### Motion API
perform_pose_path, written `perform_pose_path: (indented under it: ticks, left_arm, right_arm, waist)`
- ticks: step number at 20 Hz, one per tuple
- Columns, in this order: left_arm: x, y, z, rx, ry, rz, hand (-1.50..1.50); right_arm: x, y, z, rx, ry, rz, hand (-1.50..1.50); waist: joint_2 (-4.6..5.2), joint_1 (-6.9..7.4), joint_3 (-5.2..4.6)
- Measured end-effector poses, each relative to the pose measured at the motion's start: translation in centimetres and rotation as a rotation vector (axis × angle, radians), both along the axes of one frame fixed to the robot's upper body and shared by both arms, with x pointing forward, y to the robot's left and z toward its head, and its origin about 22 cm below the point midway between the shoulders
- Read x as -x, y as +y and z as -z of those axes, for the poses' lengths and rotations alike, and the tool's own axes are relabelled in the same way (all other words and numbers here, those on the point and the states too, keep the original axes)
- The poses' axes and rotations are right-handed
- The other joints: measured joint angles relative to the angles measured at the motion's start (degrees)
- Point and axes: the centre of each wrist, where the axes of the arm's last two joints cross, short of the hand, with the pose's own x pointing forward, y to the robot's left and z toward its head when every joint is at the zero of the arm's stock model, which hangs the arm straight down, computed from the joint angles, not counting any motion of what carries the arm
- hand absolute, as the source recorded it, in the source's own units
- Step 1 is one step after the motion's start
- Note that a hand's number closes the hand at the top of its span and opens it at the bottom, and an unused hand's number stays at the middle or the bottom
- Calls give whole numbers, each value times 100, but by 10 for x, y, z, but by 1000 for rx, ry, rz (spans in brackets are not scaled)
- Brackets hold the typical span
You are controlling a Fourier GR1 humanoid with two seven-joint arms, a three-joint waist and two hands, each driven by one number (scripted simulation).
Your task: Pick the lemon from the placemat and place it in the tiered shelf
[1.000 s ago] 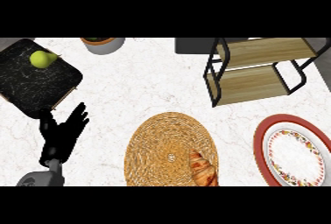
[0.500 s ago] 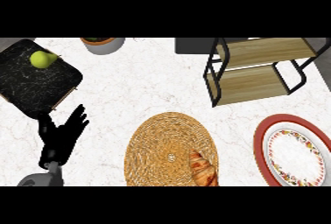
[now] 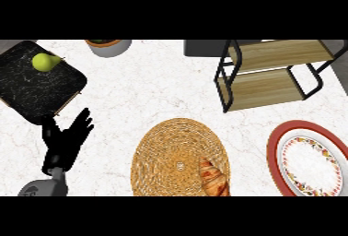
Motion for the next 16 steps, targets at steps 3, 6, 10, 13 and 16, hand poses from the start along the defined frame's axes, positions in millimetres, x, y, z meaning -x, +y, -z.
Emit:
perform_pose_path:
  ticks: [3, 6, 10, 13, 16]
  left_arm:
    - [1, -2, 1, 0, -3, 0, 0]
    - [5, -1, -2, -4, 3, -5, 0]
    - [5, -2, -1, 2, 4, -7, 0]
    - [1, -3, -1, 7, 8, -1, 0]
    - [5, 3, -2, 6, 8, -5, 0]
  right_arm:
    - [-9, 1, 6, -9, -16, -16, 150]
    - [-14, 0, 8, -14, -18, -38, 150]
    - [-18, -3, 10, -18, -25, -54, 150]
    - [-18, -11, 5, 32, -19, -53, 150]
    - [-21, -15, 5, -27, -14, -31, -150]
  waist:
    - [-4, -6, 2]
    - [-9, -17, 1]
    - [-12, -30, -2]
    - [-6, -34, -3]
    - [-13, -30, -2]
